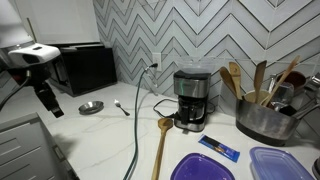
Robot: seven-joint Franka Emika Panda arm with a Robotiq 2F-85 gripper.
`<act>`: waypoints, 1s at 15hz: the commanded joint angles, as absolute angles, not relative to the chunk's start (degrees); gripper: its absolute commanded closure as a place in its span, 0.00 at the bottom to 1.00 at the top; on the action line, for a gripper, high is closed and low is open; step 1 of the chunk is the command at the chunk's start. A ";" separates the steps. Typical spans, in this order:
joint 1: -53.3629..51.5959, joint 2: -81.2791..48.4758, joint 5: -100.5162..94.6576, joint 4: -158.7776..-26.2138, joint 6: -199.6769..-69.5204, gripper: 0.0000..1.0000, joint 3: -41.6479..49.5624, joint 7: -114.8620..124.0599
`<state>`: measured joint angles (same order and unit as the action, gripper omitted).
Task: Pick up the silver fork and put it on the dark blue lunch box lid
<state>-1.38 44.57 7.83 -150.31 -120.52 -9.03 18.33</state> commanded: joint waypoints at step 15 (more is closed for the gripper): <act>-7.52 25.30 5.67 -134.83 -122.16 0.00 -10.57 3.42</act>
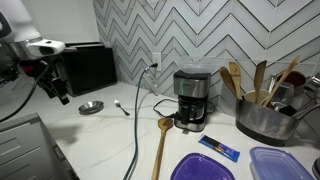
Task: Pick up the silver fork and put it on the dark blue lunch box lid
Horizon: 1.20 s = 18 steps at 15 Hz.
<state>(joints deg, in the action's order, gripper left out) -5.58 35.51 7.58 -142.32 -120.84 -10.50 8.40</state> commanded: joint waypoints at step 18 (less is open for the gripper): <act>-6.46 -4.93 -1.33 -111.95 -128.04 0.00 -7.44 -33.51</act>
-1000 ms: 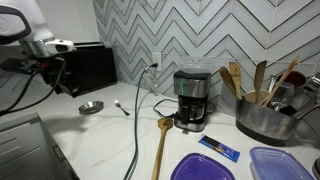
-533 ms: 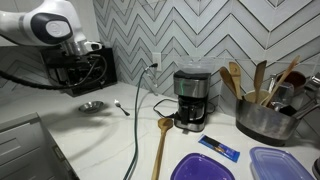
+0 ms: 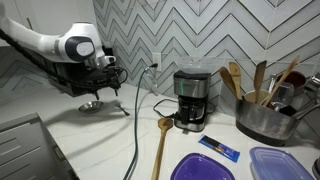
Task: Pick up the silver fork and put it on the dark blue lunch box lid
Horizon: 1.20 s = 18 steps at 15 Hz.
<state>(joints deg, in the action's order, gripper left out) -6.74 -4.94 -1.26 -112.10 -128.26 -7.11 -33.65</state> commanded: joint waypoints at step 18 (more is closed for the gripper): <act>-7.04 -10.74 -7.51 -106.06 -120.87 0.00 -8.37 -48.27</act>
